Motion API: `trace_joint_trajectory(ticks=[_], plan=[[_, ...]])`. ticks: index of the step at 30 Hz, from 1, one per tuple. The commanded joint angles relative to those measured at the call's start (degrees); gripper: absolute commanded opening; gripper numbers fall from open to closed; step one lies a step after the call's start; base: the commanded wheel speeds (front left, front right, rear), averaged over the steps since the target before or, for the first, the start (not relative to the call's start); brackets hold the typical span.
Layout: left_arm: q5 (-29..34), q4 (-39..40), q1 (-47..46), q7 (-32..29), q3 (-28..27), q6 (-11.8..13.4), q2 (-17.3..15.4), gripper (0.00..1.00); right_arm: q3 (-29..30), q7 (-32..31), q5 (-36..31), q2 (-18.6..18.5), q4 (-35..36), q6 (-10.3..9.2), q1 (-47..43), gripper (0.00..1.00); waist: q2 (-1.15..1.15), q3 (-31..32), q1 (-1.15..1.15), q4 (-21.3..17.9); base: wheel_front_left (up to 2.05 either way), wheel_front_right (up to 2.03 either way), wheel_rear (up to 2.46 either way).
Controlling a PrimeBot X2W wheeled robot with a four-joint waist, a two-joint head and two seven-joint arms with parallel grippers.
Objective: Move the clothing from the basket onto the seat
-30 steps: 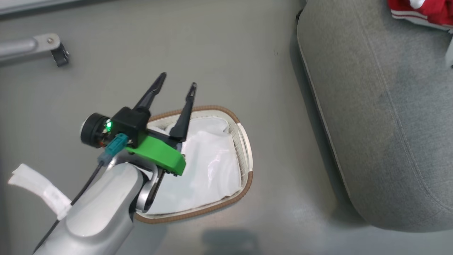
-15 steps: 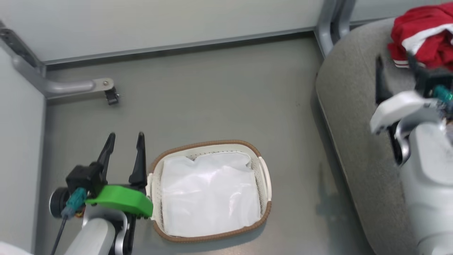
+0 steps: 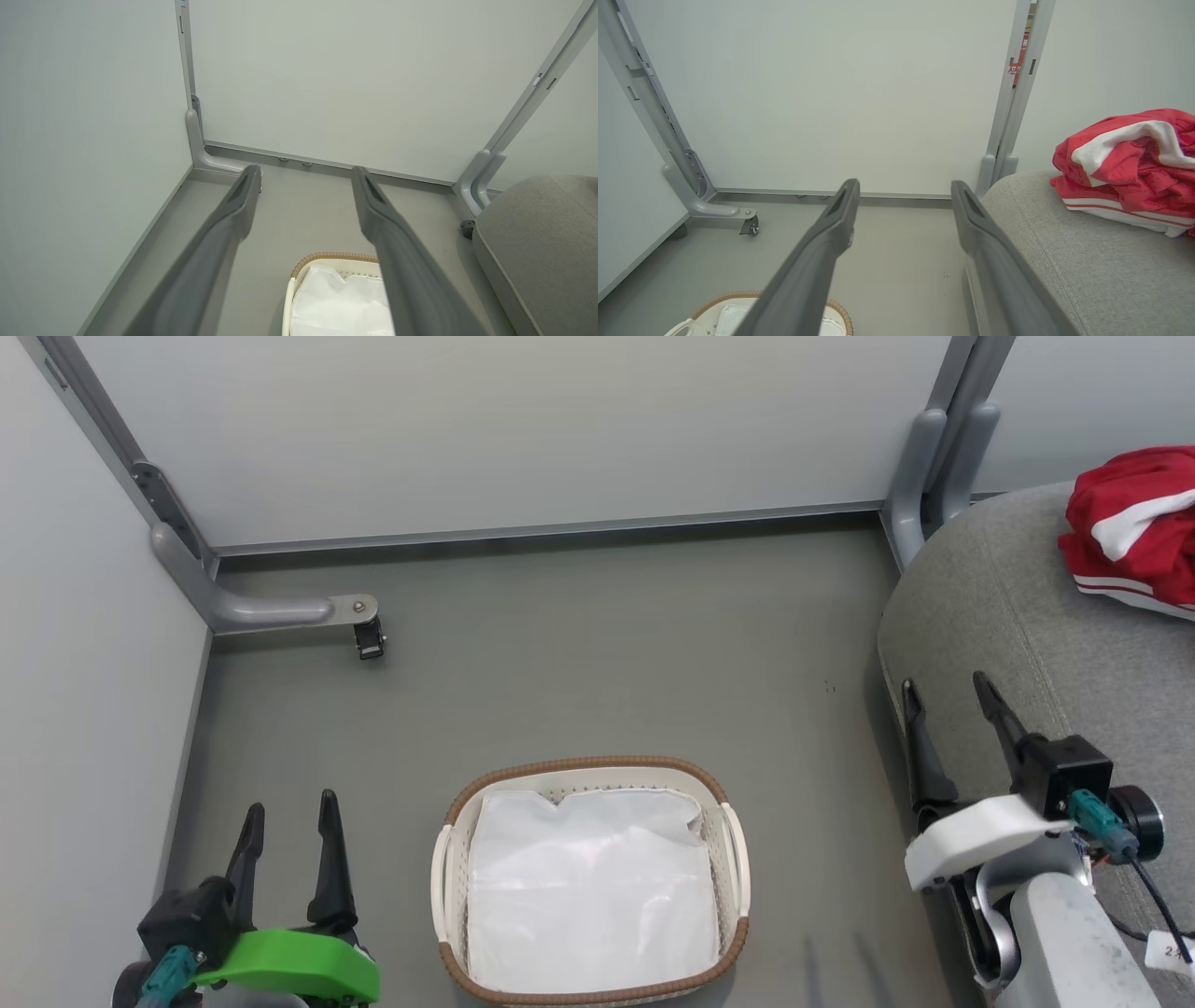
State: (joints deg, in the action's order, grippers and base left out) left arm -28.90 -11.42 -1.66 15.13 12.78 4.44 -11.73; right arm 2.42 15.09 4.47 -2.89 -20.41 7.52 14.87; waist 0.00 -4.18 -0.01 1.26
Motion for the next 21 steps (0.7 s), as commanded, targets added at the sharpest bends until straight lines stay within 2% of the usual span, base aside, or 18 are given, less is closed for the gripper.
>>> trace_joint_trajectory(ticks=[1, 10, 21], plan=[[0.56, -0.10, 1.47, 0.02, -0.66, -0.54, 0.32, 1.00, -0.79, 0.10, 1.33, -0.13, 1.37, -0.06, -2.21, 1.00, 0.00, 0.73, 0.01, 0.29, 0.00, 0.00, 0.00], [2.71, -0.60, 4.77, 0.02, -1.72, -2.61, 2.86, 1.00, -3.37, 0.11, 3.58, -0.12, 5.65, -0.06, -9.53, 1.00, 0.00, 2.28, 0.01, 0.92, 0.00, 0.00, 0.00], [3.48, -1.61, 5.09, 0.02, -2.48, -4.06, 4.03, 1.00, -4.09, 0.11, 5.61, -0.11, 6.15, -0.06, -12.00, 1.00, 0.00, 2.60, 0.01, 0.86, 0.00, 0.00, 0.00]])
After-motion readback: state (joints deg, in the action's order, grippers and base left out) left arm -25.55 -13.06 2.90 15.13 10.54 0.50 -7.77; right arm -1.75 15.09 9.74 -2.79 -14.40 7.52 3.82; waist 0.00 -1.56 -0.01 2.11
